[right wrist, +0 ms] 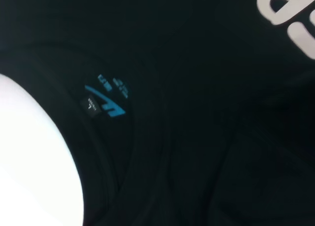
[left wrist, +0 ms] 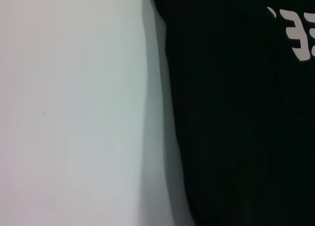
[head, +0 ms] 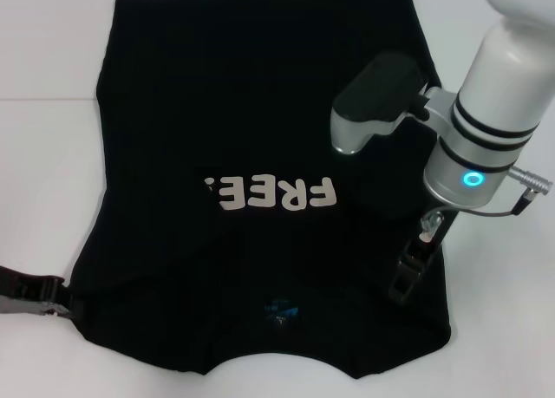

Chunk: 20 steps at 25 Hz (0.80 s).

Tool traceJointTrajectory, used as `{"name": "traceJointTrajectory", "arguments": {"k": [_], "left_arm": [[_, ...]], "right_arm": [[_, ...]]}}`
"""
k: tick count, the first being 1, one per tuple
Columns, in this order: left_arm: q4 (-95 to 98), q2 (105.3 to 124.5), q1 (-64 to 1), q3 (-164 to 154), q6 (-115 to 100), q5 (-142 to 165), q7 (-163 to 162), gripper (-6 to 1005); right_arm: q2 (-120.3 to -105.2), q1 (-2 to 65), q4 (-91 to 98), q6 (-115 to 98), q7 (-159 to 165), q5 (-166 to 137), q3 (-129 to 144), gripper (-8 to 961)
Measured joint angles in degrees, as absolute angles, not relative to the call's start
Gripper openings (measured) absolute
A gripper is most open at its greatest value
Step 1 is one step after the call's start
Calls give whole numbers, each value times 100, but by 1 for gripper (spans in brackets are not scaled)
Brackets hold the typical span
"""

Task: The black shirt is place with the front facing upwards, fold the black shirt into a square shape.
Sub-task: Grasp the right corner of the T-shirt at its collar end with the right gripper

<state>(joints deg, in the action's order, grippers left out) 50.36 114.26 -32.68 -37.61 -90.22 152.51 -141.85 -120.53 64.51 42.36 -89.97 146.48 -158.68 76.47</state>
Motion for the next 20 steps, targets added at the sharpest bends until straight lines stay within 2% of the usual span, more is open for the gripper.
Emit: {"name": "traceJointTrajectory", "arguments": {"k": [20], "left_arm": [[5027, 11469, -3277, -3762, -9033, 15249, -14185, 33]], "right_arm": [[-12097, 6474, 3801, -8371, 14871, -15567, 8586, 735]]}}
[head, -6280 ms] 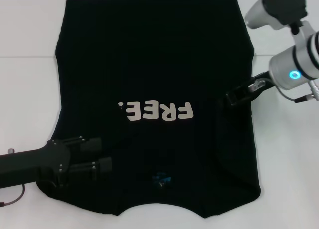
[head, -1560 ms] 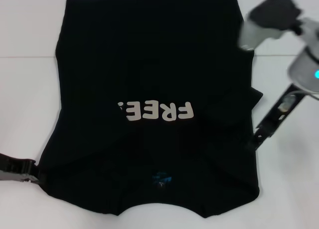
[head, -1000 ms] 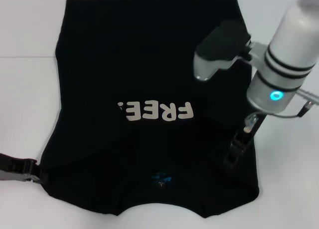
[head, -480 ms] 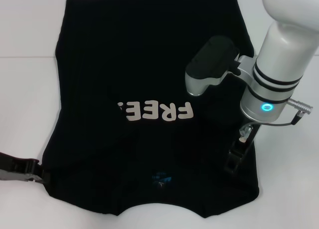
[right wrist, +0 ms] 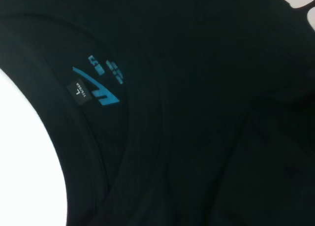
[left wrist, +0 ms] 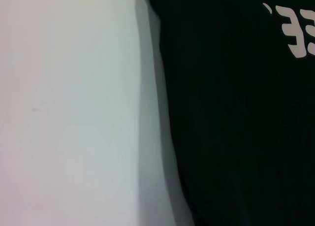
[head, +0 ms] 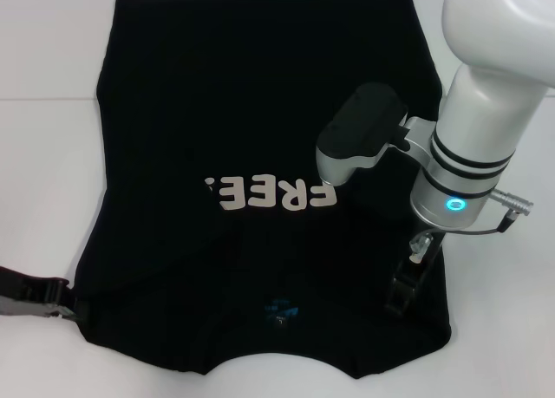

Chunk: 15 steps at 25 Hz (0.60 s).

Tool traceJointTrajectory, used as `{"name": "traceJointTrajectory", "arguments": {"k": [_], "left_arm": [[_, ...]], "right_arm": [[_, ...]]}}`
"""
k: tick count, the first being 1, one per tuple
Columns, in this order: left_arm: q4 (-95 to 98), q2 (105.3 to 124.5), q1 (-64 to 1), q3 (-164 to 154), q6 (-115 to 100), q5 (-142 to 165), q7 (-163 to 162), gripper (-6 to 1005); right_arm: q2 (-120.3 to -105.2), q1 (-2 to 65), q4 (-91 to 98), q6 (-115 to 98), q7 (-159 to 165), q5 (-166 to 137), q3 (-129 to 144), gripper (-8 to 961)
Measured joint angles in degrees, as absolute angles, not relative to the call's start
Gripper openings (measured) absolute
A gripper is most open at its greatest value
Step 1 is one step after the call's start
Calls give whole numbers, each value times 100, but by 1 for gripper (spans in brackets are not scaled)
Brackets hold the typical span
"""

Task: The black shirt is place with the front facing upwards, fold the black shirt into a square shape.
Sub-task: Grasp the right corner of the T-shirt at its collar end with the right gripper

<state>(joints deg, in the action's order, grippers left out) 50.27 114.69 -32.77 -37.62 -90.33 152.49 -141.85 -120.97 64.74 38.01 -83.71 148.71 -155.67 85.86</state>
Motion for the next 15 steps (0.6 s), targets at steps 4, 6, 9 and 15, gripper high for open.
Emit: {"name": "traceJointTrajectory", "arguments": {"k": [4, 6, 9, 15], "left_arm": [[5028, 11475, -3263, -3762, -9017, 15249, -14185, 33], [5028, 11478, -3261, -3761, -9015, 15249, -14185, 33], [5028, 11478, -3261, -3762, -9015, 15249, -14183, 33], [5027, 11478, -3260, -3762, -9016, 15249, -14180, 33]], "right_arm": [[-12101, 6466, 3733, -8236, 14871, -15495, 8648, 735], [-12103, 6466, 3663, -8167, 14871, -15473, 8708, 735], [-12102, 6473, 3577, -8057, 14871, -15450, 8802, 734], [-12103, 6432, 3557, -7941, 14871, -15450, 8824, 734]]}}
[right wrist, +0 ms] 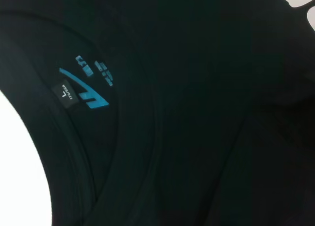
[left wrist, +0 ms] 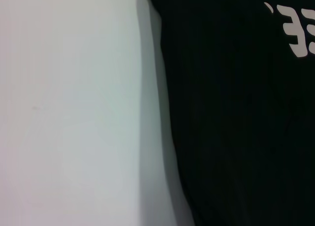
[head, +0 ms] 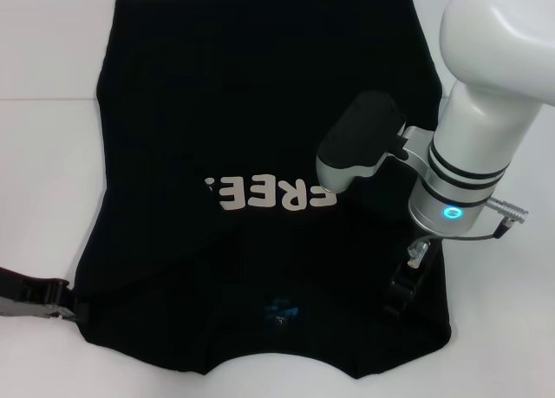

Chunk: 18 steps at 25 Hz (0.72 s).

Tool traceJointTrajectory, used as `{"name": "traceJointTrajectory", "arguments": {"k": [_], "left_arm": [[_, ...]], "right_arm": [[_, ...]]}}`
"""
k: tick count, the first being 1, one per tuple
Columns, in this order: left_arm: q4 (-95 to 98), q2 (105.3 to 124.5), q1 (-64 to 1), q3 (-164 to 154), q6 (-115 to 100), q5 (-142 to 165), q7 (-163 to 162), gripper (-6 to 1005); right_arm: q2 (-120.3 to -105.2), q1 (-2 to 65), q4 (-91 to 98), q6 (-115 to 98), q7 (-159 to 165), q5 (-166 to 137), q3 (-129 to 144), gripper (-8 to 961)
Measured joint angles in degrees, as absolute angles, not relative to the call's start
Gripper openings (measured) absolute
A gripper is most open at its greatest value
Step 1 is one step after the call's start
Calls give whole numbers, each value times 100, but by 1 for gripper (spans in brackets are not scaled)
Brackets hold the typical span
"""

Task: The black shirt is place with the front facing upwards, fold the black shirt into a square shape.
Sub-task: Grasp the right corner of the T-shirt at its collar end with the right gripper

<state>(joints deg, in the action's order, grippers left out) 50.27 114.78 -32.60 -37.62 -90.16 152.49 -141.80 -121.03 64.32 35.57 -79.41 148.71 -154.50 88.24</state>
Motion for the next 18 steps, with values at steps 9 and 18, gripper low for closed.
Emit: {"name": "traceJointTrajectory", "arguments": {"k": [9, 18], "left_arm": [[5027, 11479, -3260, -3661, -9034, 15249, -14131, 33], [5027, 11487, -3261, -3629, -9063, 15249, -14108, 33]], "right_arm": [[-12103, 6441, 3412, -7776, 14871, -15487, 8864, 734], [-12103, 6432, 3410, -7695, 14914, -15488, 9073, 666]]}}
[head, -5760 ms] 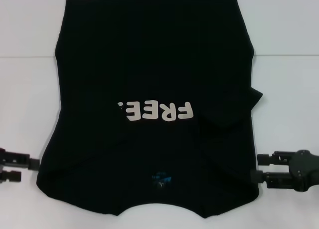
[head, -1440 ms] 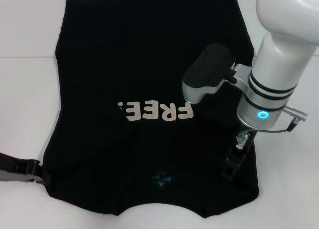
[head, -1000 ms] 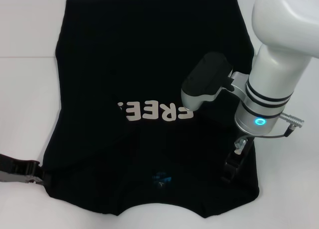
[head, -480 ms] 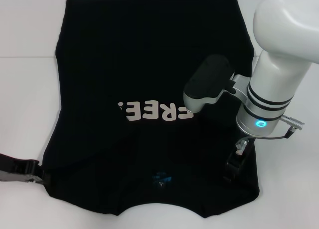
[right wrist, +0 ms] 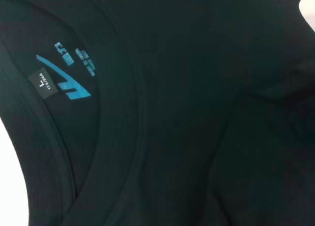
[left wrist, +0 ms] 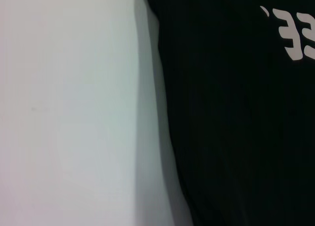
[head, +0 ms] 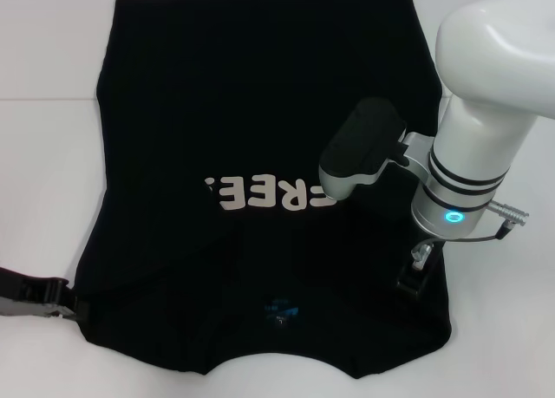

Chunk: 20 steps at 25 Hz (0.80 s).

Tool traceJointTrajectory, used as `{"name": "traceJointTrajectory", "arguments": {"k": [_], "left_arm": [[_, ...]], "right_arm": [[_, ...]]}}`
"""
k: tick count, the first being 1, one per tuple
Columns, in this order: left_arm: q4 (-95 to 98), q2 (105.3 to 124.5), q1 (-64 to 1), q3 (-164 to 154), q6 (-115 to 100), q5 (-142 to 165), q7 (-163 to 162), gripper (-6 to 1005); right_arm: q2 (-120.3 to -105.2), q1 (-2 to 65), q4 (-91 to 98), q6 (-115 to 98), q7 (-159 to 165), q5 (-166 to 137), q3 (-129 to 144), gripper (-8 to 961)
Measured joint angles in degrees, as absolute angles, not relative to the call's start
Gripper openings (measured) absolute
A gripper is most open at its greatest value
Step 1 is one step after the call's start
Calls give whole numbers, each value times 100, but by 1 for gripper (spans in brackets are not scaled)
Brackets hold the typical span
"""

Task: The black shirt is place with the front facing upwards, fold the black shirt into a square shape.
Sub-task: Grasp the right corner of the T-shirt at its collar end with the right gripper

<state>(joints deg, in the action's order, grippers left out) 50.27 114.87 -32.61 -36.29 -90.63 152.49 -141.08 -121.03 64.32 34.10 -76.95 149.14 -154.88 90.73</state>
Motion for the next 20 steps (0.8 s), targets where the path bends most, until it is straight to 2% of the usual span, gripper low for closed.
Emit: {"name": "traceJointTrajectory", "arguments": {"k": [4, 10, 15, 20], "left_arm": [[5027, 11487, -3261, -3630, -9070, 15249, -14095, 34], [5027, 11479, -3261, -3630, -9069, 15249, -14087, 34], [5027, 11478, -3261, -3630, -9076, 15249, -14062, 34], [5027, 11475, -3261, -3629, -9110, 15247, -14021, 34]], "right_arm": [[-12103, 6433, 3410, -7693, 14920, -15486, 9077, 496], [-12101, 6433, 3426, -7734, 14907, -15466, 9079, 296], [-12090, 6395, 3461, -7761, 14936, -15451, 9068, 60], [-12043, 6278, 3508, -7815, 15054, -15309, 8964, 48]]}}
